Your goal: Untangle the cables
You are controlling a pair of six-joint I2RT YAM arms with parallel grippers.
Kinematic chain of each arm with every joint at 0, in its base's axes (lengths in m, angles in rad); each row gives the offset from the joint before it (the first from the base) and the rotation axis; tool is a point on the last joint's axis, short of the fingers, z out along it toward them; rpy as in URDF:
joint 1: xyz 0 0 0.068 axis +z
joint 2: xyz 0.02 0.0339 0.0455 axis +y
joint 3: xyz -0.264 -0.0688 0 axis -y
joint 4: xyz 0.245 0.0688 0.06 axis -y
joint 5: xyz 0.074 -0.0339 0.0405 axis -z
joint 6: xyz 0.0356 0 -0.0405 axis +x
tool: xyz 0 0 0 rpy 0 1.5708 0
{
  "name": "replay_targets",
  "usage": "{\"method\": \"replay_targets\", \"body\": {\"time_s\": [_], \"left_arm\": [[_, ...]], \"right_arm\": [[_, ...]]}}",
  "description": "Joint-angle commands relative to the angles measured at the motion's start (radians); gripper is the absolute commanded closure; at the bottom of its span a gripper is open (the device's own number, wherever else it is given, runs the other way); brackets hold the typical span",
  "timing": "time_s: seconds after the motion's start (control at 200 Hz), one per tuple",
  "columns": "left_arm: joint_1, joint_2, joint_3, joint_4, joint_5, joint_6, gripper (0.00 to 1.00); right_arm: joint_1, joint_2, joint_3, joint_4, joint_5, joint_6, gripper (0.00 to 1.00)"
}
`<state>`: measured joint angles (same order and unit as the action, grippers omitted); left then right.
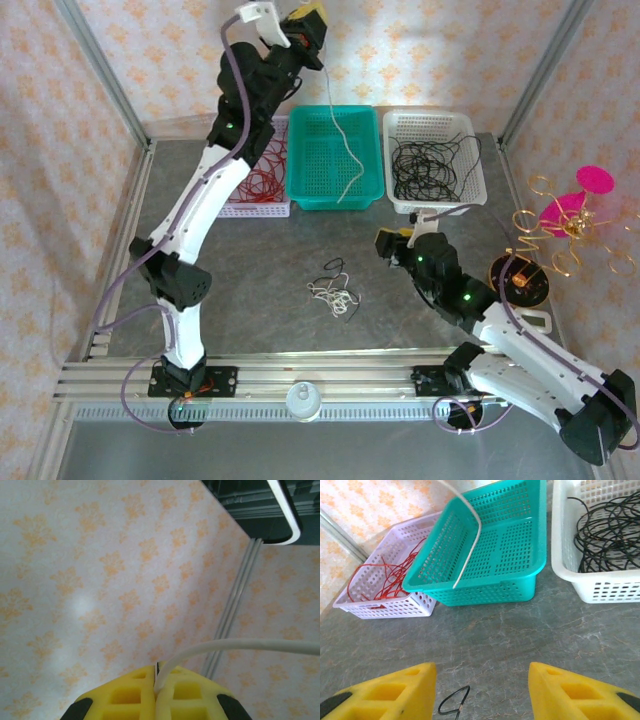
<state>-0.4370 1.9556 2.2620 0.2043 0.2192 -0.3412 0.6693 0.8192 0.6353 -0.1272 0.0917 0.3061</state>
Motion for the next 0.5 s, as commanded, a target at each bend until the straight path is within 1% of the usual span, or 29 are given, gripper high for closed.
{"method": "replay_targets", "body": {"time_s": [0.0,0.12,0.23,0.385,0.496], "left_arm": [[0.019,0.083,-0.047,0.112,-0.003,-0.001,1.00],[0.027,0.148,-0.034,0.121,-0.003,-0.036,1.00],[0.029,0.178,-0.043,0.129,0.014,-0.058,1.00],[0.028,0.179,-0.110,0.119,0.008,-0.054,1.00],[0.027,0.169,-0.194,0.112,-0.012,-0.047,1.00]], "right_arm": [[-0.005,-0.003,0.050,-0.120,0.031,0.051,0.49],[-0.005,-0.035,0.039,-0.140,0.030,0.061,0.49],[-0.005,-0.066,0.027,-0.156,0.051,0.076,0.49],[-0.005,-0.077,0.016,-0.158,0.054,0.092,0.48],[-0.007,-0.060,0.015,-0.149,0.053,0.094,0.48]]}}
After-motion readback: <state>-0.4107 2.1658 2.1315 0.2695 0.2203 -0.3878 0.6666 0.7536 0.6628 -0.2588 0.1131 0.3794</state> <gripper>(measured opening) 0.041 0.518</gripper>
